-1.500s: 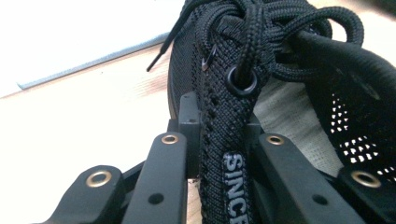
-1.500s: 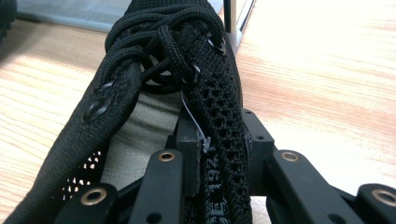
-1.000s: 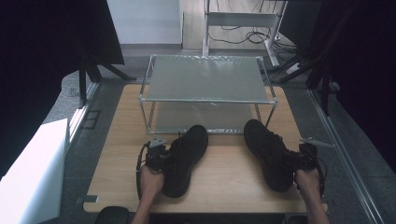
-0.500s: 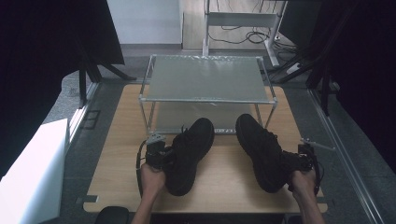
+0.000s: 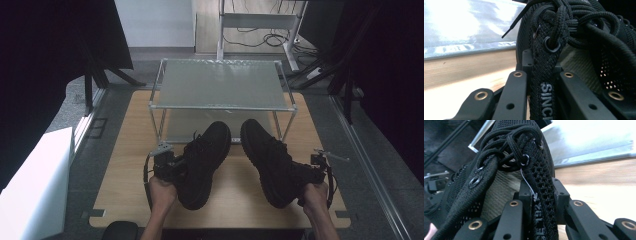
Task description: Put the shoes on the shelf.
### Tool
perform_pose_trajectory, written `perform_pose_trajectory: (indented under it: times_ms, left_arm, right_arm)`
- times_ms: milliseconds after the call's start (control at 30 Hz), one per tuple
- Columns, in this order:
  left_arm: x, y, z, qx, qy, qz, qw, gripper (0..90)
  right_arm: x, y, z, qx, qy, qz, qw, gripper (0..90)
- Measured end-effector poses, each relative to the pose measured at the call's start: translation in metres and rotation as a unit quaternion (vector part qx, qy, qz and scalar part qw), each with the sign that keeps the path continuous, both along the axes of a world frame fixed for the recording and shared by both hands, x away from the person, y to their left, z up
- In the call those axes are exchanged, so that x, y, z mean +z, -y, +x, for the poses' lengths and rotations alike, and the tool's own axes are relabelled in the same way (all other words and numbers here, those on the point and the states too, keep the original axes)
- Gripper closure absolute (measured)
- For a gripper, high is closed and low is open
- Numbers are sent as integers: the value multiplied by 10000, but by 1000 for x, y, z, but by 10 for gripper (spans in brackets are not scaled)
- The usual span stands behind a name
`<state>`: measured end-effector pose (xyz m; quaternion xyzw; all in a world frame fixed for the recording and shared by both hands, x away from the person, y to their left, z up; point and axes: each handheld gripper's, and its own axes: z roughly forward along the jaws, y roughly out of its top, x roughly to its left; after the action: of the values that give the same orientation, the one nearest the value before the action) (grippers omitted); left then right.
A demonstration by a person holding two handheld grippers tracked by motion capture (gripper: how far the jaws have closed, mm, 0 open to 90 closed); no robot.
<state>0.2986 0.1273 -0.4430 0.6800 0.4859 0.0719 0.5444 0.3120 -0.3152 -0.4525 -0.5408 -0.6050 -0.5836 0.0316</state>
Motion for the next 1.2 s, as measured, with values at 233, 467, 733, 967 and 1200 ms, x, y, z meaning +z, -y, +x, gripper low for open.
perform_pose_trajectory:
  times_ms: [233,467,733,967,1200]
  left_arm:
    - [6,-3,-6,-30,89,-201,9998,818]
    - [22,-5,-7,21,248,-425,9988,817]
    - [34,-11,-2,132,235,-647,9975,816]
    - [48,-15,8,289,278,-724,9966,815]
    - [60,-16,24,384,221,-1109,9928,815]
  right_arm:
    - [7,-9,-3,98,82,172,9998,748]
    - [22,-19,-3,107,202,392,9990,748]
    - [39,-24,2,30,245,572,9981,748]
    - [52,-29,11,-47,246,716,9971,748]
    - [63,-39,26,-98,170,970,9951,748]
